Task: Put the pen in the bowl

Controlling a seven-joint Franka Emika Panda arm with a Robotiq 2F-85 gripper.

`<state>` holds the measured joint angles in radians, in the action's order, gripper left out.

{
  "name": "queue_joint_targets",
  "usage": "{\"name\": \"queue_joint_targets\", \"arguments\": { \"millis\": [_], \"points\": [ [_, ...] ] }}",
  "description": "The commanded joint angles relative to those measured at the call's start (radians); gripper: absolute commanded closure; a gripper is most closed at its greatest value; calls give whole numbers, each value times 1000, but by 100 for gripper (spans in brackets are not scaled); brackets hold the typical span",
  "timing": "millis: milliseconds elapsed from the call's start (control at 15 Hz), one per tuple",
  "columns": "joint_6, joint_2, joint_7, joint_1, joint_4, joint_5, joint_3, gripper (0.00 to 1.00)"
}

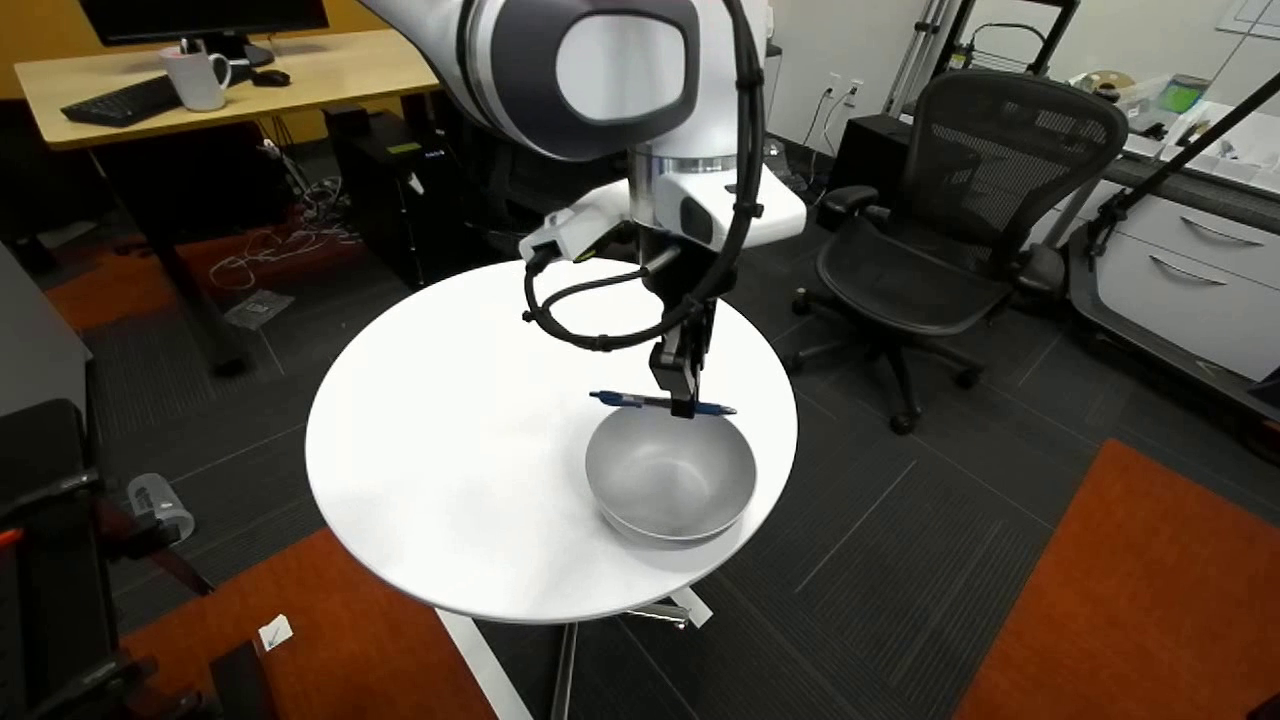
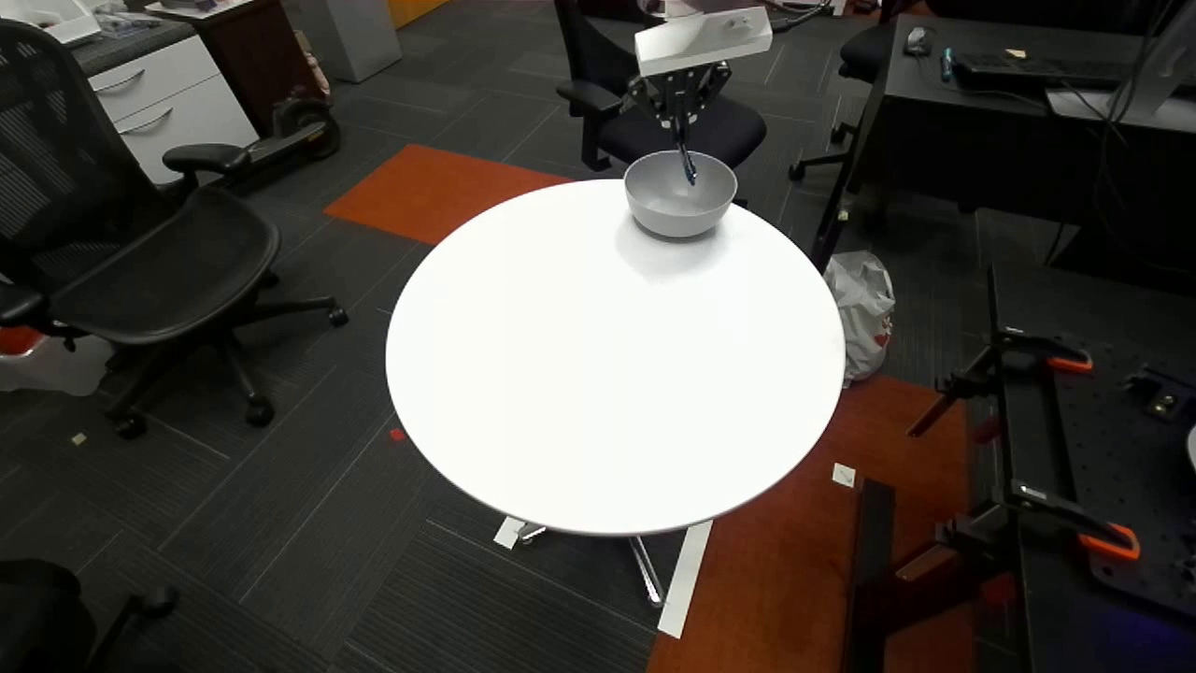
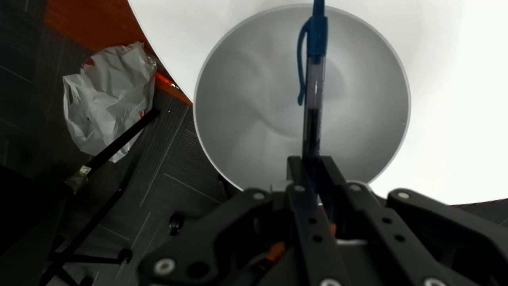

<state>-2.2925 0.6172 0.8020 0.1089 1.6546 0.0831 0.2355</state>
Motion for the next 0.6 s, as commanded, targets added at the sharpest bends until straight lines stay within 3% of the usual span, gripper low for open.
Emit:
{"name": "queue_joint_targets", "arguments": {
  "millis": [0, 67, 533],
  "points": [
    [40, 85, -10, 17, -116, -43, 3, 72],
    [43, 99, -18, 23, -131, -53, -1, 61],
    [40, 137, -2, 15, -172, -61, 8, 11]
  ]
}}
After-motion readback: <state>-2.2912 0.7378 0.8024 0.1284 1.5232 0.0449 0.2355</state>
